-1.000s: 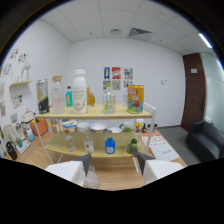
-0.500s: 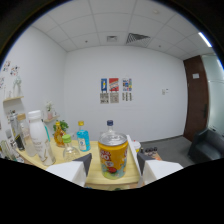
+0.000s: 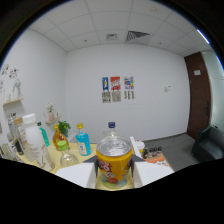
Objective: Make me a cup of Vodka Sunrise.
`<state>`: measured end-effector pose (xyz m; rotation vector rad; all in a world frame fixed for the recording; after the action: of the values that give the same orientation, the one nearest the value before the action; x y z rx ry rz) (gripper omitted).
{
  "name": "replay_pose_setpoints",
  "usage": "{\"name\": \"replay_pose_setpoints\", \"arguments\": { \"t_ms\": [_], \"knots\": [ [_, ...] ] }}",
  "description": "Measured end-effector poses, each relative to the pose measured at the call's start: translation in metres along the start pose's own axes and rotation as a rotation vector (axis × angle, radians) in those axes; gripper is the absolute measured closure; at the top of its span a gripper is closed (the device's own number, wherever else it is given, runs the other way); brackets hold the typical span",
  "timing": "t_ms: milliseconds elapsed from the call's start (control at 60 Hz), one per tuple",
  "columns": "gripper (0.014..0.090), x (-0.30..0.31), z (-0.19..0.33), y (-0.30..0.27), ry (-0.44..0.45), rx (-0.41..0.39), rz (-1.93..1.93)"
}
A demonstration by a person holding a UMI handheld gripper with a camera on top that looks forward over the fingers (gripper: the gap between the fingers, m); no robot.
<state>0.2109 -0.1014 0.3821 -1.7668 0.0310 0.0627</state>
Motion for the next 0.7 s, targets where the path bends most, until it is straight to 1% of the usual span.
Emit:
{"name": "replay_pose_setpoints", "arguments": {
  "t_ms": [83, 200, 283, 350, 433, 517, 700],
  "knots": [
    [0.0533, 0.000, -0.010, -0.005, 0.015, 0.003, -0.010],
    [0.0536, 0.001, -0.034, -0.024, 0.044, 0.058, -0.073],
    [0.0537, -0.007, -0.059, -0.031, 0.042, 0.084, -0.069],
    [0.0536, -0.015, -0.078, -0.024, 0.038, 0.080, -0.055],
    [0.0537, -0.026, -0.097, 0.002, 0.033, 0.054, -0.035],
    [0.0538, -0.036, -0.107, 0.043, 0.040, -0.006, -0.010],
    [0.0537, -0.062, -0.101, 0.143, 0.057, -0.132, -0.003]
  ]
}}
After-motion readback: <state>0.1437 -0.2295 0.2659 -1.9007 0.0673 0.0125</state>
